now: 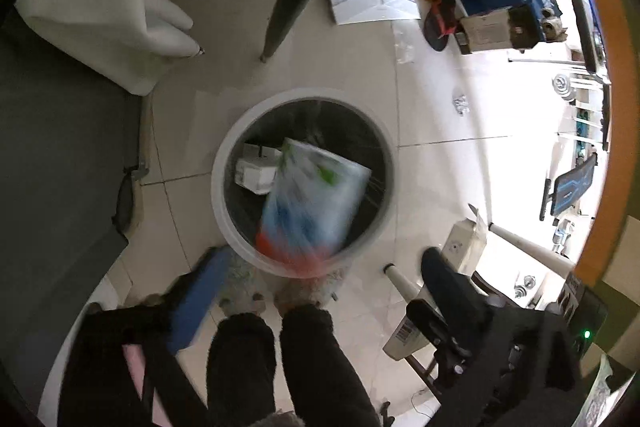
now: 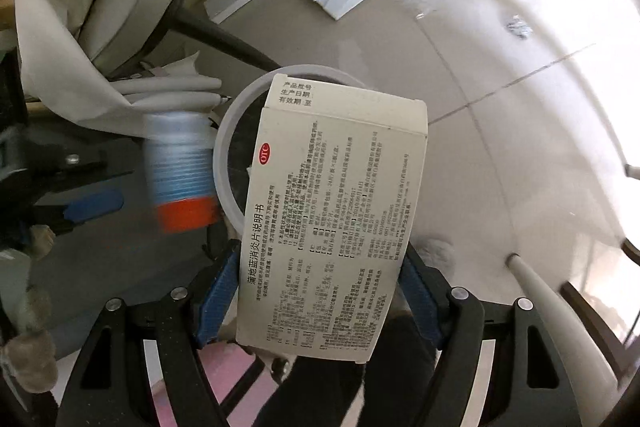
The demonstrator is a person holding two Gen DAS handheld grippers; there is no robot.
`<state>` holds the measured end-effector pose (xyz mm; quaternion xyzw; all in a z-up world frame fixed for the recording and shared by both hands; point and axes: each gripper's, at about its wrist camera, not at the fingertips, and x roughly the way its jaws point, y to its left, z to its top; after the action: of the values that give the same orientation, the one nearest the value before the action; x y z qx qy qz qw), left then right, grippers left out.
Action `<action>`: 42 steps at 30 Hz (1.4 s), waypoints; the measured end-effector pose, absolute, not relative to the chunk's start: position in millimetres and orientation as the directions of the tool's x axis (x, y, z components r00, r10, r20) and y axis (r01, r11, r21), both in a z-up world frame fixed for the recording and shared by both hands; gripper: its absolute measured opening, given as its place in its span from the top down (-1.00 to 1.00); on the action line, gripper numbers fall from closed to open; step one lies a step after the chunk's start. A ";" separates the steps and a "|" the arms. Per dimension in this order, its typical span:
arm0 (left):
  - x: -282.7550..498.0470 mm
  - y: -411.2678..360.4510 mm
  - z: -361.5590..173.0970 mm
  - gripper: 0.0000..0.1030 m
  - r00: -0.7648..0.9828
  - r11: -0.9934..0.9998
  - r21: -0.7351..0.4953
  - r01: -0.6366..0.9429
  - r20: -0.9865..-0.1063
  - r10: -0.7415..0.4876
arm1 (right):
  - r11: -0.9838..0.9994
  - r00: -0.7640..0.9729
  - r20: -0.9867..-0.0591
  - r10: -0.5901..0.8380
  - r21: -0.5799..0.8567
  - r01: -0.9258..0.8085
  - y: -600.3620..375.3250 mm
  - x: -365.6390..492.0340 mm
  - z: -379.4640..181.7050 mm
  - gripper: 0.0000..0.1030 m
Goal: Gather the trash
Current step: 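Open both tools to drop the carton and box into the bin, then move both tools back over the table toward the remaining items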
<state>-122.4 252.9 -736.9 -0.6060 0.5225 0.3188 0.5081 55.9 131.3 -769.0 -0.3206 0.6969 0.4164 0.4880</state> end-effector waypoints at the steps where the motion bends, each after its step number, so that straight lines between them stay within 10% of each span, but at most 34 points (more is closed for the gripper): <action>1: -125.4 253.1 -737.4 -0.96 0.242 0.064 -0.272 -0.960 -0.923 -0.300 | 0.443 -0.318 -0.947 -0.043 0.268 -0.856 132.2 55.9 -775.5 -0.92; 12: -143.7 241.2 -706.3 -0.96 -0.061 0.264 0.046 -0.963 -0.997 -0.048 | 0.421 -0.192 -0.979 -0.071 0.145 -0.895 129.5 57.6 -772.4 -1.00; 42: -142.4 183.6 -509.4 -0.96 -0.017 0.324 0.018 -0.946 -1.000 0.005 | 0.454 -0.049 -0.999 0.023 0.054 -0.890 104.7 40.5 -543.8 -1.00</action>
<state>-142.4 183.6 -509.4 -0.4058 0.5793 0.4161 0.5715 40.5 104.7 -543.8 -0.3534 0.6132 0.3852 0.5923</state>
